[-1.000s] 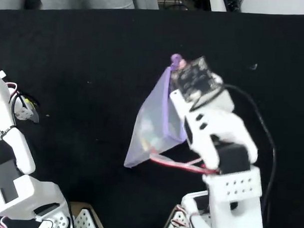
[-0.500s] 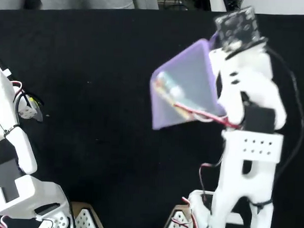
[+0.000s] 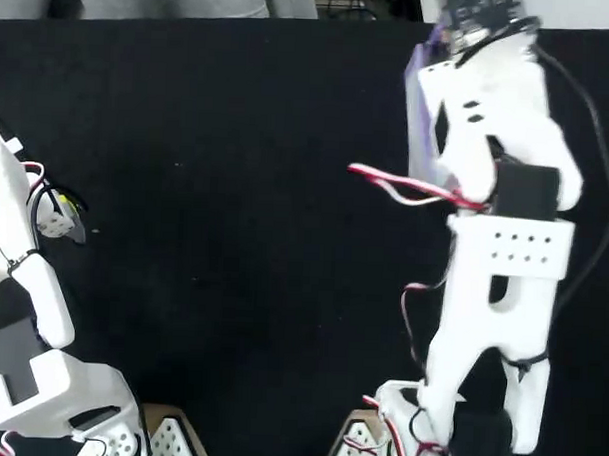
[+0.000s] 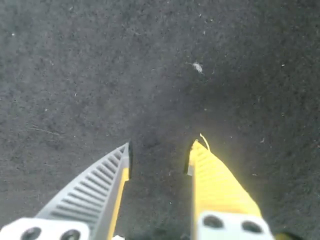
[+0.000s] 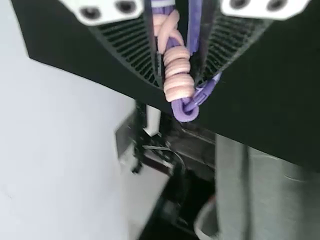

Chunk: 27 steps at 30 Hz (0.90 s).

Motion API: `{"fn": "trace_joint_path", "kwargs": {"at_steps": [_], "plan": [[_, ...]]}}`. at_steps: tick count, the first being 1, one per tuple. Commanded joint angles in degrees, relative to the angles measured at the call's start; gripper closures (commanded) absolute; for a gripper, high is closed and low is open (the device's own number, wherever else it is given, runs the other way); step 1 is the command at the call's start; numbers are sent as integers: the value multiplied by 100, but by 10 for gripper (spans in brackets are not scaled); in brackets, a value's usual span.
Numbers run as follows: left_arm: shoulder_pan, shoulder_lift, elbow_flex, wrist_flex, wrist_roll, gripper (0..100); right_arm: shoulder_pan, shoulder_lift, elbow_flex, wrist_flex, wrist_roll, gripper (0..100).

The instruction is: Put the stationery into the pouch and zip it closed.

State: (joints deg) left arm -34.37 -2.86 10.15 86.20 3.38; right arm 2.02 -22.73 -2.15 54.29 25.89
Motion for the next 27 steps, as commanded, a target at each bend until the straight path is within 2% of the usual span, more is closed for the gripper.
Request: {"fn": "trace_joint_path", "kwargs": {"at_steps": [1, 6, 12, 19, 22, 27], "plan": [[84, -35, -163, -53, -18, 805, -475, -382, 321, 18, -18, 987], [84, -35, 31, -70, -26, 805, -1187, -1165, 1349, 18, 18, 987], [57, -44, 514, -730, -35, 805, -1908, -2360, 2853, 44, -18, 987], [92, -44, 699, -905, -53, 802, -2453, -4163, 4347, 695, -18, 987], [312, -62, 699, -879, -53, 801, -2426, -5015, 4901, 835, -18, 987], [1121, -79, 708, -659, -53, 801, -2418, -6387, 5560, 1301, -26, 987]]}}
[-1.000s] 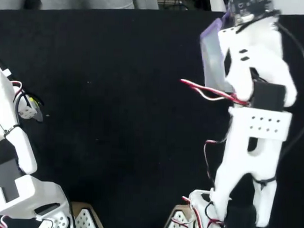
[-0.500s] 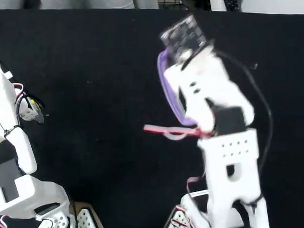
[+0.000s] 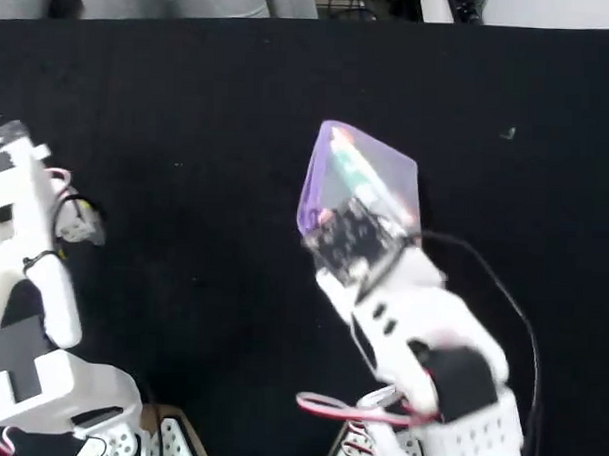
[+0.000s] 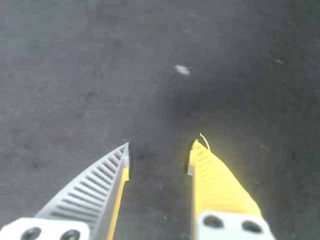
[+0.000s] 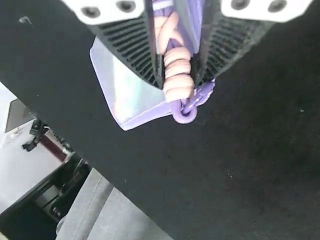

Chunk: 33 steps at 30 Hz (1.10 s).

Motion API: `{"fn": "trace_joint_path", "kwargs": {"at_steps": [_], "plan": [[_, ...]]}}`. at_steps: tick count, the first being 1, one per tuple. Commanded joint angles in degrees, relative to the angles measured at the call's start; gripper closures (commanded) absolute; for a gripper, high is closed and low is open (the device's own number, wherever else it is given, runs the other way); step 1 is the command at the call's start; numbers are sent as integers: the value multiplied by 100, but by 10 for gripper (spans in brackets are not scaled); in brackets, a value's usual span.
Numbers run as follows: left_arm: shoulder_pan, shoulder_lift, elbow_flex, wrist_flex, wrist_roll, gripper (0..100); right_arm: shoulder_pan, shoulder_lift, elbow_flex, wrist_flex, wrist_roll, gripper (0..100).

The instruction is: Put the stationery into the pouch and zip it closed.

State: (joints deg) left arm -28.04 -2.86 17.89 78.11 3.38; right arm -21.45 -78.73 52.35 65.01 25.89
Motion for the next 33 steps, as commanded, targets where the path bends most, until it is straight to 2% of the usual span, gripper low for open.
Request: {"fn": "trace_joint_path", "kwargs": {"at_steps": [1, 5, 7, 10, 15, 19, 25, 29, 33], "plan": [[690, -97, -66, 149, -53, 801, -70, -1033, 163, 369, -26, 987], [1420, -105, -101, 141, -53, 801, -62, -1921, 198, 1011, -26, 987], [1824, -105, -101, 123, -35, 801, 105, -2193, 268, 1020, -9, 987], [2527, -105, -171, 114, -53, 801, 466, -2255, 277, 1029, -18, 987], [3442, -105, -673, 132, -132, 802, 536, -2044, 163, 1073, -18, 987], [3811, -114, -1033, 149, -862, 805, 536, -1631, -251, 1240, -26, 987], [3969, -202, -1191, 97, -1609, 805, 510, -901, -1270, 1820, -35, 987], [4189, -1029, -998, 114, -2040, 805, 475, -400, -2132, 2286, -378, 987], [4523, -2391, -382, -35, -2084, 805, -88, 57, -2580, 2690, -431, 987]]}}
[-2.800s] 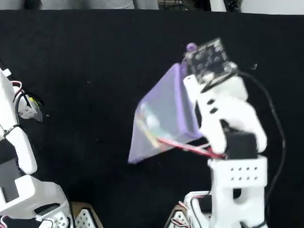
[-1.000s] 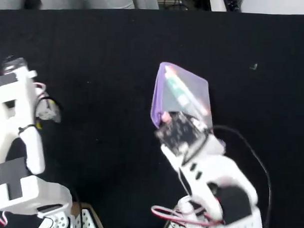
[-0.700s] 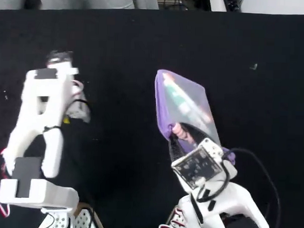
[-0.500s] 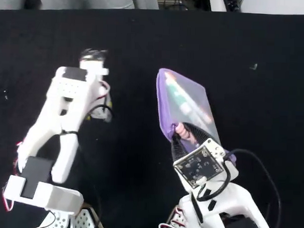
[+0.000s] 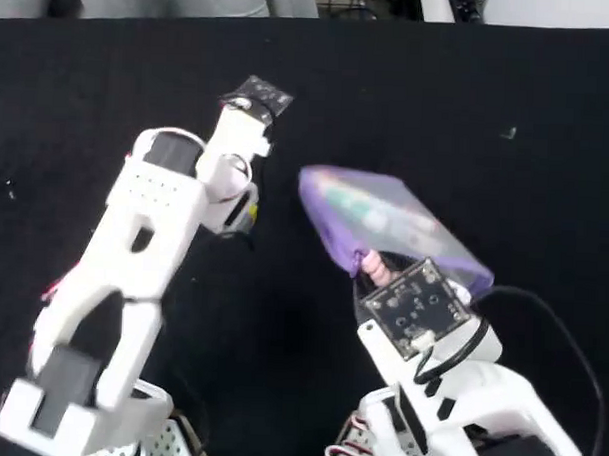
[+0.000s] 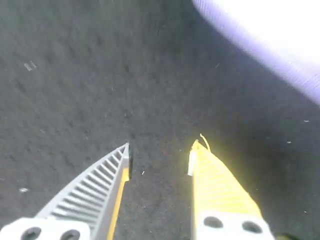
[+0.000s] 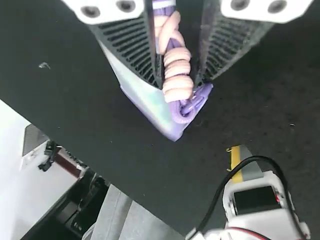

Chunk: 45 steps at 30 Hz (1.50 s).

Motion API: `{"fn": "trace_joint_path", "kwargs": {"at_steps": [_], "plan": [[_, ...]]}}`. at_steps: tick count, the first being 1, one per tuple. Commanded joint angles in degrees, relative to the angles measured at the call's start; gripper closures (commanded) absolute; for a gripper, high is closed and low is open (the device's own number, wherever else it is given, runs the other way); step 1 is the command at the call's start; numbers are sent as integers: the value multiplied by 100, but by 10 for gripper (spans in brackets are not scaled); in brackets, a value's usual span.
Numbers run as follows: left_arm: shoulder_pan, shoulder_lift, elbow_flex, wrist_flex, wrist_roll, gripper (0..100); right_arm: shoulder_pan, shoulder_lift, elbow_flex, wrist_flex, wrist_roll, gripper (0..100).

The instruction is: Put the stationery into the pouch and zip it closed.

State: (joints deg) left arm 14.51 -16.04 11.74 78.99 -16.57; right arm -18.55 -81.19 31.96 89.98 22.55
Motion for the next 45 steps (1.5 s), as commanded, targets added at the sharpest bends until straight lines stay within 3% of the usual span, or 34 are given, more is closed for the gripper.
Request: {"fn": "trace_joint_path", "kwargs": {"at_steps": [1, 8, 14, 20, 27, 39, 45], "plan": [[330, -1433, 488, -281, -88, 805, -519, 382, -655, 264, -97, 987], [611, -3815, 2888, -1442, -1169, 800, -791, 505, -1209, 589, -299, 987], [840, -5996, 4040, -1442, -1240, 800, -791, 505, -1059, 536, -290, 987], [1516, -7833, 4901, -1442, -1248, 771, -791, 505, -804, 352, -281, 987], [1991, -7912, 5147, -1512, -1222, 748, -791, 505, -778, 352, -281, 987], [2334, -7833, 5534, -2585, -1240, 751, -800, 505, -769, 369, -281, 987], [2554, -7833, 5622, -2716, -1240, 752, -800, 505, -760, 352, -281, 987]]}}
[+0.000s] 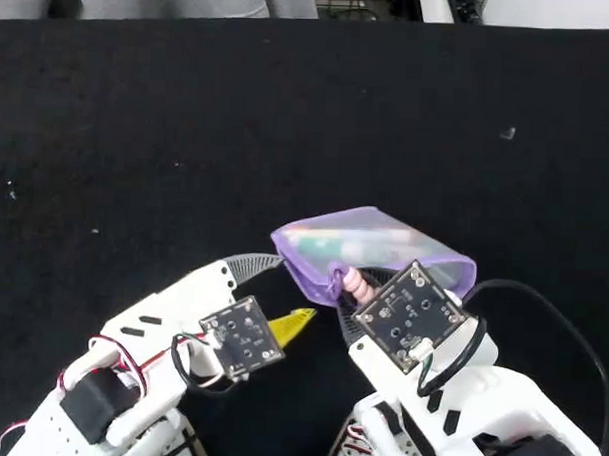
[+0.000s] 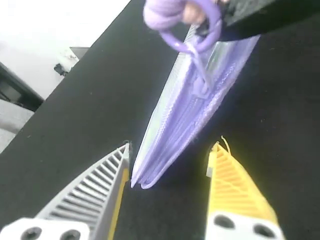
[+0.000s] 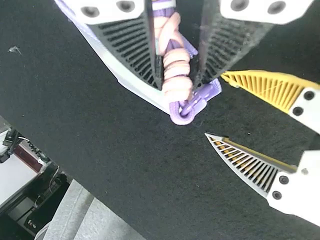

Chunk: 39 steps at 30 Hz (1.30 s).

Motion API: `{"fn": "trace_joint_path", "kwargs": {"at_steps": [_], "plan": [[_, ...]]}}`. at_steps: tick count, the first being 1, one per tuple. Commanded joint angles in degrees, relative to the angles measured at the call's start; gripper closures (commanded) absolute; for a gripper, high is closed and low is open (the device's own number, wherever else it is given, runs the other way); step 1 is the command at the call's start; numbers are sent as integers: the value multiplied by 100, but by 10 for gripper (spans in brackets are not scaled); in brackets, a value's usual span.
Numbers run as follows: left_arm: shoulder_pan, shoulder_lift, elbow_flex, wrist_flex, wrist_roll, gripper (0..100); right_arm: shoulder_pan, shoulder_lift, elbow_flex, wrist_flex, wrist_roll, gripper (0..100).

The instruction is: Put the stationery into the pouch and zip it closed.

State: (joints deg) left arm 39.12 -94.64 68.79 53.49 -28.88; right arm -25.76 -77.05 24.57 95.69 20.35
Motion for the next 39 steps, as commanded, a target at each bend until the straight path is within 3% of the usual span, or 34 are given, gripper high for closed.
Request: {"fn": "trace_joint_path", "kwargs": {"at_steps": [1, 9, 15, 21, 25, 27, 39], "plan": [[75, 26, -84, -211, -9, 752, -79, 92, 13, -220, -62, 987], [92, 1336, -189, -1178, -18, 793, -607, 75, 171, -255, -70, 987], [154, 2356, -1165, -659, 18, 798, -607, 84, 189, -255, -70, 987], [488, 2189, -1270, -334, 26, 812, -571, 40, 189, -246, -70, 987], [488, 1987, -1262, -281, 26, 985, 79, 40, 127, -255, -62, 987], [479, 1881, -1095, -281, 26, 948, 334, 40, 31, -237, -44, 987], [92, 1679, -497, -334, -18, 972, 615, 92, -1121, 501, 290, 987]]}}
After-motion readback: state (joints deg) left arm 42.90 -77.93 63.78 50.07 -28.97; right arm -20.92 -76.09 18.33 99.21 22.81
